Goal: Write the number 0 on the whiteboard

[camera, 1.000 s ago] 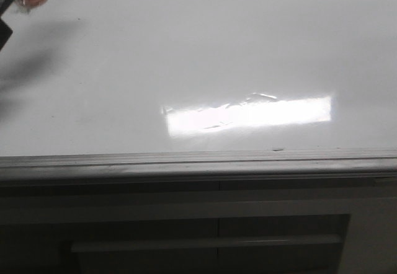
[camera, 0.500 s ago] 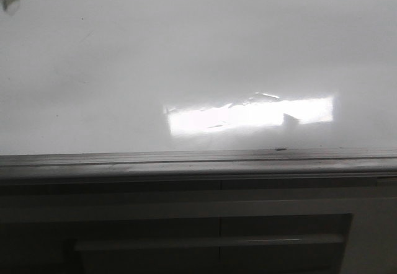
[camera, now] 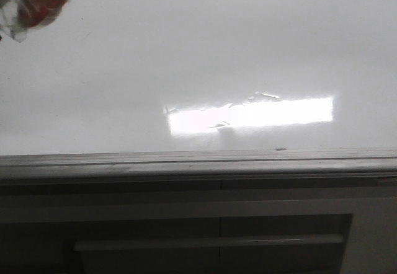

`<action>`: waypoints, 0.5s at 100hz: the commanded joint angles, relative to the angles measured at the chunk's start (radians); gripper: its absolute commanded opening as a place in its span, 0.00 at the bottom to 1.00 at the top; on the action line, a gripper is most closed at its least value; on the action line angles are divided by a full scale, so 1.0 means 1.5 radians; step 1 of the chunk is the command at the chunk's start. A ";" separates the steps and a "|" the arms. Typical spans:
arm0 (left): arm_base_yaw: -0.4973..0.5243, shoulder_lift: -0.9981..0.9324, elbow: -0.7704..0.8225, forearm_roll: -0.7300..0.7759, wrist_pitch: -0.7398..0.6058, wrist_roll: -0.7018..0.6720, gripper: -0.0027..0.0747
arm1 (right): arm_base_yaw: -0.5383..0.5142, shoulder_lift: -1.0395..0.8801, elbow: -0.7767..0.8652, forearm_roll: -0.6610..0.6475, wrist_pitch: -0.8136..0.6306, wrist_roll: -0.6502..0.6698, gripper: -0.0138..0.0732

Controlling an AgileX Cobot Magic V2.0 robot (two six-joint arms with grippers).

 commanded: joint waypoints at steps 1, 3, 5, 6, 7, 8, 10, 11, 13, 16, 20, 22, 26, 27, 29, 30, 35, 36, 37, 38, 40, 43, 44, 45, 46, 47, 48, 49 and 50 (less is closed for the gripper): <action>-0.006 -0.008 -0.019 -0.025 -0.032 0.010 0.01 | 0.017 0.006 -0.024 0.024 -0.076 -0.007 0.60; -0.006 -0.008 -0.019 -0.027 -0.032 0.013 0.01 | 0.020 0.010 -0.024 0.024 -0.086 -0.007 0.60; -0.006 -0.008 -0.019 -0.030 -0.032 0.016 0.01 | 0.021 0.015 -0.024 0.024 -0.094 -0.007 0.60; -0.006 -0.008 -0.019 -0.030 -0.032 0.016 0.01 | 0.021 0.017 -0.024 0.024 -0.097 -0.007 0.60; -0.006 -0.008 -0.019 -0.033 -0.032 0.016 0.01 | 0.021 0.018 -0.024 0.024 -0.099 -0.007 0.60; -0.006 -0.008 -0.019 -0.034 -0.032 0.016 0.01 | 0.021 0.023 -0.024 0.027 -0.103 -0.007 0.60; -0.006 -0.008 -0.019 -0.036 -0.032 0.016 0.01 | 0.021 0.026 -0.024 0.029 -0.106 -0.007 0.60; -0.006 -0.008 -0.019 -0.037 -0.032 0.016 0.01 | 0.021 0.028 -0.024 0.032 -0.106 -0.007 0.60; -0.006 -0.008 -0.019 -0.039 -0.032 0.016 0.01 | 0.021 0.033 -0.024 0.036 -0.109 -0.007 0.60; -0.006 -0.008 -0.019 -0.044 -0.031 0.016 0.01 | 0.021 0.037 -0.024 0.044 -0.109 -0.007 0.60; -0.006 -0.008 -0.019 -0.047 -0.030 0.016 0.01 | 0.021 0.046 -0.024 0.050 -0.110 -0.007 0.60; -0.006 -0.008 -0.019 -0.049 -0.030 0.016 0.01 | 0.021 0.048 -0.024 0.057 -0.110 -0.007 0.59; -0.006 -0.008 -0.019 -0.049 -0.028 0.016 0.01 | 0.021 0.054 -0.024 0.063 -0.110 -0.007 0.59; -0.006 -0.008 -0.019 -0.049 -0.028 0.016 0.01 | 0.021 0.055 -0.024 0.062 -0.110 -0.007 0.59; -0.006 -0.008 -0.019 -0.049 -0.026 0.016 0.01 | 0.021 0.057 -0.024 0.066 -0.110 -0.007 0.59; -0.006 -0.008 -0.019 -0.049 -0.026 0.016 0.01 | 0.021 0.057 -0.024 0.067 -0.110 -0.007 0.59; -0.006 -0.008 -0.019 -0.050 -0.024 0.016 0.01 | 0.021 0.062 -0.025 0.067 -0.110 -0.007 0.59; -0.006 -0.008 -0.019 -0.052 -0.023 0.016 0.01 | 0.021 0.062 -0.025 0.067 -0.110 -0.007 0.59; -0.006 -0.008 -0.019 -0.052 -0.022 0.016 0.01 | 0.021 0.064 -0.025 0.067 -0.110 -0.007 0.59; -0.006 -0.008 -0.019 -0.053 -0.021 0.016 0.01 | 0.021 0.064 -0.025 0.067 -0.110 -0.007 0.59; -0.006 -0.008 -0.019 -0.055 -0.020 0.016 0.01 | 0.021 0.067 -0.028 0.068 -0.110 -0.007 0.59; -0.006 -0.008 -0.019 -0.056 -0.018 0.016 0.01 | 0.021 0.069 -0.031 0.070 -0.106 -0.007 0.59; -0.006 -0.008 -0.019 -0.056 -0.017 0.016 0.01 | 0.021 0.069 -0.033 0.071 -0.104 -0.007 0.59; -0.006 -0.008 -0.019 -0.056 -0.017 0.016 0.01 | 0.021 0.070 -0.033 0.071 -0.105 -0.007 0.59; -0.006 -0.008 -0.019 -0.056 -0.015 0.016 0.01 | 0.021 0.072 -0.037 0.073 -0.105 -0.007 0.59; -0.006 -0.008 -0.019 -0.056 -0.015 0.016 0.01 | 0.021 0.074 -0.038 0.074 -0.103 -0.007 0.59; -0.006 -0.008 -0.019 -0.057 -0.013 0.016 0.01 | 0.023 0.074 -0.039 0.074 -0.103 -0.007 0.59; -0.006 -0.008 -0.019 -0.057 -0.013 0.016 0.01 | 0.023 0.075 -0.041 0.078 -0.101 -0.007 0.59; -0.006 -0.008 -0.019 -0.057 -0.012 0.016 0.01 | 0.023 0.078 -0.045 0.079 -0.099 -0.007 0.59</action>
